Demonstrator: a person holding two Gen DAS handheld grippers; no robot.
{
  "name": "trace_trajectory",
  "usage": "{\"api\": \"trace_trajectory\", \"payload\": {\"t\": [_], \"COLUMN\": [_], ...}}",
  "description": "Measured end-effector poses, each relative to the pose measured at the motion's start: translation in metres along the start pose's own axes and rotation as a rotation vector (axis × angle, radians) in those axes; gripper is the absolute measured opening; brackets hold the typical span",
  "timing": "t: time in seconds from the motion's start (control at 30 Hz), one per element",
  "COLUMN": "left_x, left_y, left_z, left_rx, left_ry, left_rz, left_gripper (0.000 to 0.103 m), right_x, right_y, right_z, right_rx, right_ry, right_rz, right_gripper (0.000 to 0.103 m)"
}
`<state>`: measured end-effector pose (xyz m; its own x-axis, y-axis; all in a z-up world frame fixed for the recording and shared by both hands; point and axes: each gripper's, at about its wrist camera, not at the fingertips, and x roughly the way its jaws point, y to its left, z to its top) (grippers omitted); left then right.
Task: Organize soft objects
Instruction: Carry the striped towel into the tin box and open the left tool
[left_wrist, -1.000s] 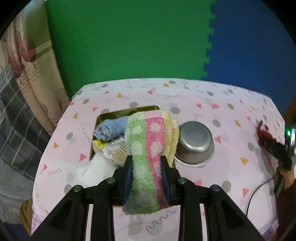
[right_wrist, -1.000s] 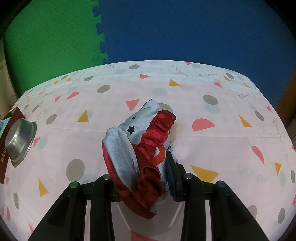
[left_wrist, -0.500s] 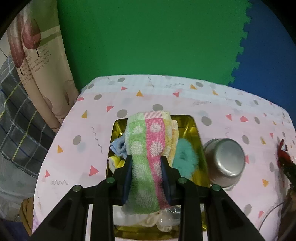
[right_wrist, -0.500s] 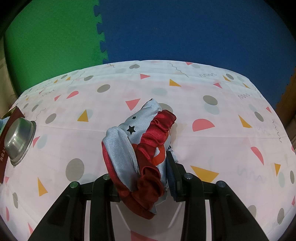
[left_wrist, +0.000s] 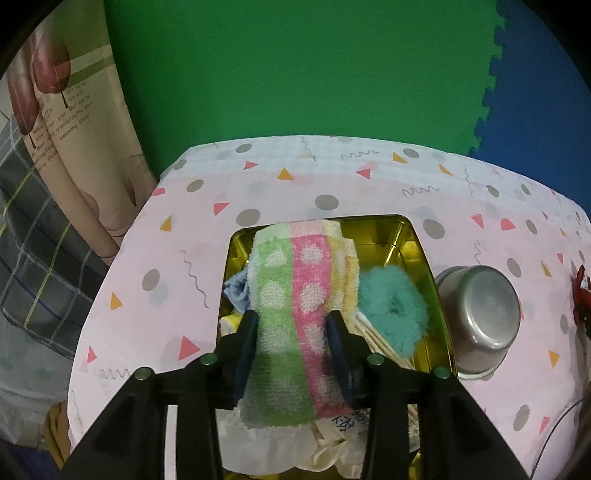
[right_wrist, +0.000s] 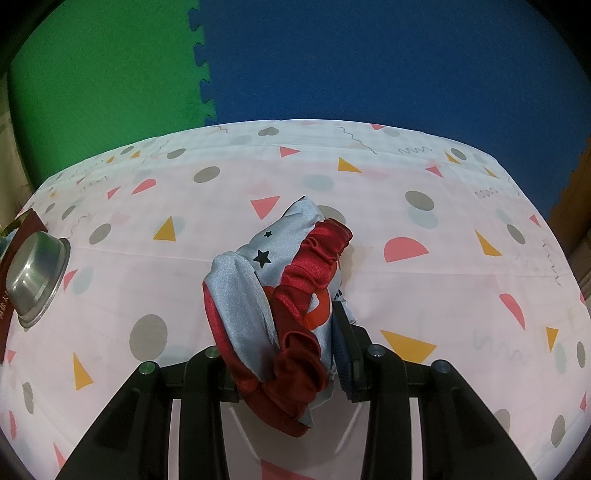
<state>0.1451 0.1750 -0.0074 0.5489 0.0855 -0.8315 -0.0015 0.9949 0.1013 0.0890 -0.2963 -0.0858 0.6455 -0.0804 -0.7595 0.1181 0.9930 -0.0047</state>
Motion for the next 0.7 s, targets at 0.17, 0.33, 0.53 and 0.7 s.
{"api": "trace_trajectory", "payload": {"t": [0.17,0.33,0.53,0.7], "left_x": [-0.016,-0.039,-0.070,-0.080], "left_y": [0.003,0.008,0.013,0.015], "left_z": [-0.003,-0.010,-0.035,-0.063], "left_rx": [0.002,-0.005,-0.023,-0.033], "left_ry": [-0.041,-0.073,-0.123,-0.118], "left_rz": [0.002,-0.003,0.013,0.001], "left_gripper": [0.051,0.052,0.052,0.052], "right_x": [0.000,-0.001,-0.003,-0.007], "right_y": [0.001,0.003,0.001,0.001], "right_z": [0.000,0.000,0.000,0.001], "right_rx": [-0.008,-0.012,0.000,-0.001], "right_ry": [0.001,0.001,-0.007,-0.019], "right_rz": [-0.010,-0.016,0.003,-0.005], "right_gripper": [0.035,0.035,0.035,0.027]}}
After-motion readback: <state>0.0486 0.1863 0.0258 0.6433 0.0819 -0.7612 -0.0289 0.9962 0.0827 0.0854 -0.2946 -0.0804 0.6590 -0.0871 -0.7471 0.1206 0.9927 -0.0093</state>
